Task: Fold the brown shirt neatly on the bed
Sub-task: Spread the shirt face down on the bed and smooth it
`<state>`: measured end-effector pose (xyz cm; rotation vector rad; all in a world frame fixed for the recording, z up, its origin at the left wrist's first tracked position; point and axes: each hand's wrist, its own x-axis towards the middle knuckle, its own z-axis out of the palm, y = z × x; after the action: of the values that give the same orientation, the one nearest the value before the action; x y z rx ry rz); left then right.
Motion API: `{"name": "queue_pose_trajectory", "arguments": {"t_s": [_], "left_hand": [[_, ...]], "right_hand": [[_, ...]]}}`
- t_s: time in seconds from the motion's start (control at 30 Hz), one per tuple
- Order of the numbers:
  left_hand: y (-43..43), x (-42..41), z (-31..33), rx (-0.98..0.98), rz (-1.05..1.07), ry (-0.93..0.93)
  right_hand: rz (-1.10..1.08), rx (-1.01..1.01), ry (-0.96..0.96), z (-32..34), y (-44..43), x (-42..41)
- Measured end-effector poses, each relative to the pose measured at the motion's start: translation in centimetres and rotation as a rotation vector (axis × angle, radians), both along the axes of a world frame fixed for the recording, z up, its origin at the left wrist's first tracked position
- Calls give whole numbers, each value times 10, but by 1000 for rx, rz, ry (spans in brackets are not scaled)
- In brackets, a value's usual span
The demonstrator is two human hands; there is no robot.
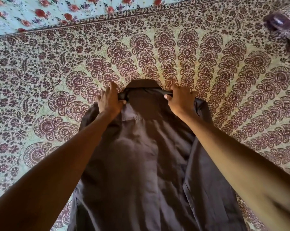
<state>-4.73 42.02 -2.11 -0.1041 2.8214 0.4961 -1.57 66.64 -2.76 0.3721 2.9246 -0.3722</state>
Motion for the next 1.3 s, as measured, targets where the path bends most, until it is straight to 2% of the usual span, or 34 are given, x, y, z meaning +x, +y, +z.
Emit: {"name": "queue_pose_trajectory", "arguments": {"t_s": [0.1,0.17,0.27,0.33,0.4,0.5,0.63,0.7,0.77,0.87,1.0,1.1,1.3], "left_hand": [[19,18,8,-150,-137,275],[45,35,15,-70,-275,361],[86,60,14,85,-546,322],[117,75,8,81,-637,172],[138,85,-1,26,-633,-29],[151,89,-14,-90,-614,-131],[154,82,-17,-127,-597,-210],[156,80,-16,-136,-594,-243],[159,79,-15,-146,-587,-280],[162,78,-14,-165,-586,-306],[164,77,-13,-182,-587,-313],[167,77,-11,-188,-575,-319],[167,78,-13,-169,-576,-305]], "right_hand": [[-29,135,47,6,17,19],[-137,188,88,12,35,37],[-388,108,64,15,61,60],[-493,-17,2,14,80,69],[-499,-180,-57,10,94,73],[-478,-265,-8,10,107,71],[-213,36,73,13,121,46],[-102,122,89,13,124,36],[-133,95,93,12,126,34],[-268,-62,71,7,126,46],[-376,-219,-44,0,138,69],[-325,-195,-85,-6,148,86],[-354,-30,-25,0,171,93]]}}
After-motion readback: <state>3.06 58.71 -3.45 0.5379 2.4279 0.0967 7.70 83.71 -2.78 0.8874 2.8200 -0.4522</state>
